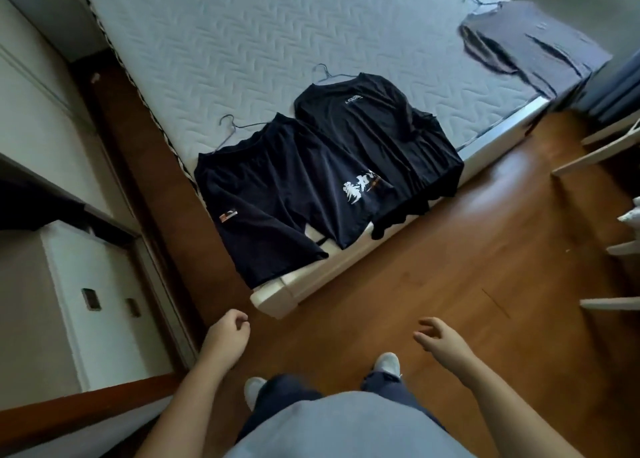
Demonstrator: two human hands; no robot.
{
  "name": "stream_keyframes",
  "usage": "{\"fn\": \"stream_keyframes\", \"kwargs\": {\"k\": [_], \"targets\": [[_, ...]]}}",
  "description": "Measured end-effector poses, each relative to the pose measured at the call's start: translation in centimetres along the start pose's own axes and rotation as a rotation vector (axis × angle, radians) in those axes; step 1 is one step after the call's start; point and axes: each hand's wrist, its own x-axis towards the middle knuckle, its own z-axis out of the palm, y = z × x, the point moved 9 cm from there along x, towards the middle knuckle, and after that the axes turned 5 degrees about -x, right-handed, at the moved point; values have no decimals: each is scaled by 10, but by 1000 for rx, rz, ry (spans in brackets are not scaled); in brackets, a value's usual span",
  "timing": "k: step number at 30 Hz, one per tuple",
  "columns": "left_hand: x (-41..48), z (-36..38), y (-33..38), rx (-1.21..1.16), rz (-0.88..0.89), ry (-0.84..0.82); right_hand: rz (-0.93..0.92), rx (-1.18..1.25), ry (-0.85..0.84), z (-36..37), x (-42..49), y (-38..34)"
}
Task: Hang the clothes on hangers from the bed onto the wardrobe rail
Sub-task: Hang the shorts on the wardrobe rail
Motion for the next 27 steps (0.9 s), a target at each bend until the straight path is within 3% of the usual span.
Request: {"fn": "stream_keyframes", "kwargs": {"k": [5, 9, 18, 27], "targets": [[-12, 58, 84, -60, 56, 12, 5, 55, 49, -103, 34, 21], [-12, 54, 97, -178, 12, 118, -1, 40, -12, -130, 81, -5], [76, 15, 51, -406, -227, 294, -197, -99, -120, -115, 194, -189], [263, -57, 72, -526, -389, 339, -159, -277, -161, -91, 331, -355]]}}
